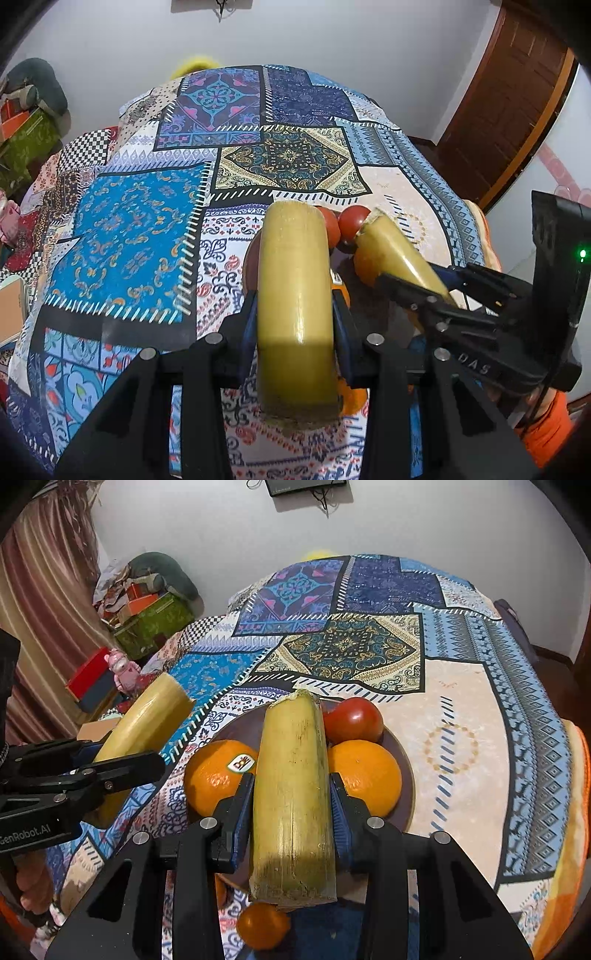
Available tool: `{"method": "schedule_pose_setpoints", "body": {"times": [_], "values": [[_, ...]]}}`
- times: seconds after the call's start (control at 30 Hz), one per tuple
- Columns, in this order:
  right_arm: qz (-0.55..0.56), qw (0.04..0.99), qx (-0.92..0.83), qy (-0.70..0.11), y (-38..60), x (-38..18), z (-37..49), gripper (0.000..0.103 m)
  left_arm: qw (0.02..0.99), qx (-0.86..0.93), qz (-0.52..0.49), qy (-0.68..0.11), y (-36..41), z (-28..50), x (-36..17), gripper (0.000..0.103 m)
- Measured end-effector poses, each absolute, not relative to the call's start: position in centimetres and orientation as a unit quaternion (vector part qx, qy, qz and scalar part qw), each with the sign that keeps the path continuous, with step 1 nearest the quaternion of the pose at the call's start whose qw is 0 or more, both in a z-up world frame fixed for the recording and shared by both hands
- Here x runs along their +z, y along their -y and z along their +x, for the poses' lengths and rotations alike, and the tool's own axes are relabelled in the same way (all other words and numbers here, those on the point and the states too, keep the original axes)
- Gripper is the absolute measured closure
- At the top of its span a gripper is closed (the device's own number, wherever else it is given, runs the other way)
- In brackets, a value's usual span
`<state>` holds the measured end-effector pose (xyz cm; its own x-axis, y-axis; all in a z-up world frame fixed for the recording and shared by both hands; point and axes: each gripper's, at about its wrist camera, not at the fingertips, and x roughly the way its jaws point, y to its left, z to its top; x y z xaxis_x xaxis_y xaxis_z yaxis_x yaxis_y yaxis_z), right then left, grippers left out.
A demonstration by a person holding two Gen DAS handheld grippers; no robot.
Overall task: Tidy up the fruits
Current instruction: 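Carry the cylinder to the dark plate with the left tool while the right tool carries its cylinder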
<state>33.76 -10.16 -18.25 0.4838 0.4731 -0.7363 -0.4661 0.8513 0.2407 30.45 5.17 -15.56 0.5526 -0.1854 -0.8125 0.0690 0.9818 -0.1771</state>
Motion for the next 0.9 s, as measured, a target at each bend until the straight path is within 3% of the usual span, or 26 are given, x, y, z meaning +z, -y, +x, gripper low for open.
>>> {"method": "schedule_pose_setpoints", "body": {"times": [0.9], "values": [[-0.006,0.873,0.25,-0.419,13.3,-17.0,34.7,0.071,0.859,-0.1,-0.058,-0.499,-1.1,35.2,-17.4,0.066]]}}
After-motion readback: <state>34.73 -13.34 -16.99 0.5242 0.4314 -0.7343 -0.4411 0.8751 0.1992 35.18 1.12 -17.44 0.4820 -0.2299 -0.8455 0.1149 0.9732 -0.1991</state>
